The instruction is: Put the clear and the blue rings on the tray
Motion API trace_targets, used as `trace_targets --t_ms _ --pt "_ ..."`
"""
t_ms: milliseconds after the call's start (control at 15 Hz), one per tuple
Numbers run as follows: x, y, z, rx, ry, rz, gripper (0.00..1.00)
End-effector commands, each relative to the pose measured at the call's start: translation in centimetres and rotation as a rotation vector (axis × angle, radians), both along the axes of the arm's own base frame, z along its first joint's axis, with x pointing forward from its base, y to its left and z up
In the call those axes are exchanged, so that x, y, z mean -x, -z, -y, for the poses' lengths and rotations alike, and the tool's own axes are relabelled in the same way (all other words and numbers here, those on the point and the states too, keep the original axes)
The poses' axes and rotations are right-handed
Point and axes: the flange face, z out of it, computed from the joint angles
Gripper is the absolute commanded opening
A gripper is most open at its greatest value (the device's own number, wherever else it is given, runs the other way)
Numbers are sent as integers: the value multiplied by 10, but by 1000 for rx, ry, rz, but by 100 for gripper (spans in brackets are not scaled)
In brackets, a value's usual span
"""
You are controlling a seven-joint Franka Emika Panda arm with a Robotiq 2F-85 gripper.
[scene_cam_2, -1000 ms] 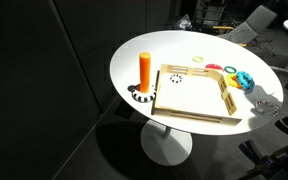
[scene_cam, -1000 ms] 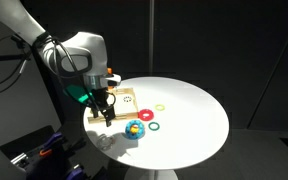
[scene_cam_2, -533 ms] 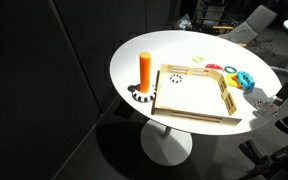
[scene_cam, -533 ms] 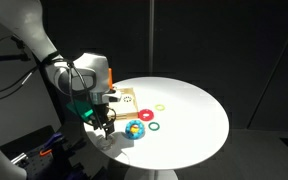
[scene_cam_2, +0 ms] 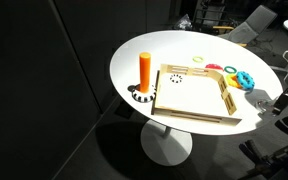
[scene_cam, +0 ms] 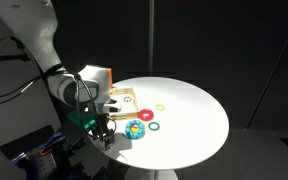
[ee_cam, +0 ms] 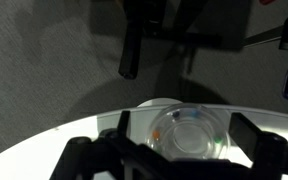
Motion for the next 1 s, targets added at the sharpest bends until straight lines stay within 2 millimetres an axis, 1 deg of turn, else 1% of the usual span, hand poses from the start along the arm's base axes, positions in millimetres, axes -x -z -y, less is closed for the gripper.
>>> trace_targets --t_ms 0,600,933 --pt "-6 6 2 22 4 19 100" --pt "-20 15 -7 20 -6 45 100" --pt "-21 17 -5 15 5 41 100"
